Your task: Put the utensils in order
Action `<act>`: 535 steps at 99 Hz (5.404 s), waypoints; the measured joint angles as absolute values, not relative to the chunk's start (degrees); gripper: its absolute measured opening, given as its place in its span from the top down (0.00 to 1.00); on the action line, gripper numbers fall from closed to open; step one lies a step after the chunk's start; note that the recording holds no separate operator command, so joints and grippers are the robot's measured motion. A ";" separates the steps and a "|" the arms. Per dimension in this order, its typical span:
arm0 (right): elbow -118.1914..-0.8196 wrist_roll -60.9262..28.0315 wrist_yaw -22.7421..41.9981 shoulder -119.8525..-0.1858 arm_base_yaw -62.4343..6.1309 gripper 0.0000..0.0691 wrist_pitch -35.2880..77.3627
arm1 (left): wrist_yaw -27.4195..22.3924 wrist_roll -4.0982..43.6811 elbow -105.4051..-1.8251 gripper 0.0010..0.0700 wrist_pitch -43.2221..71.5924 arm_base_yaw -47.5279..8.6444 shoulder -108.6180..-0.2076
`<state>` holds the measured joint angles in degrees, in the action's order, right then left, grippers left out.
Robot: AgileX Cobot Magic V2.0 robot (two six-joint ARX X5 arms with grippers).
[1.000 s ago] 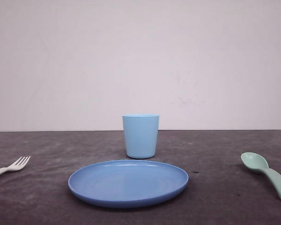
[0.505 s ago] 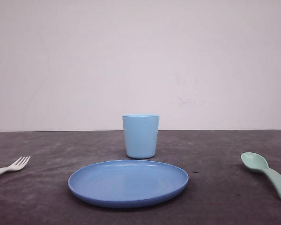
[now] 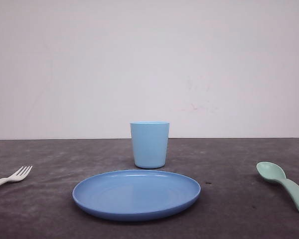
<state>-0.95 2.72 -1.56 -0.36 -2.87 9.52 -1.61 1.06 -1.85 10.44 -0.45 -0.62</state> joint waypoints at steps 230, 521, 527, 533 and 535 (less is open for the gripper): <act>-45.50 4.51 -3.77 -53.76 -8.25 0.79 39.88 | -5.87 4.08 -46.65 0.97 38.22 -5.02 -44.56; -45.50 4.29 -3.20 -53.78 -8.25 0.04 40.53 | 2.94 14.22 -44.31 0.50 30.55 -19.66 -82.98; -45.50 4.29 -3.22 -53.78 -8.25 0.04 40.53 | 3.16 14.20 -44.36 0.57 30.72 -19.49 -83.00; -45.50 4.29 -3.22 -53.76 -8.25 0.04 40.53 | 3.14 14.20 -44.45 0.63 30.81 -19.51 -83.09; -45.50 4.29 -3.22 -53.78 -8.25 0.04 40.53 | 3.14 14.20 -44.49 0.65 30.83 -19.51 -83.09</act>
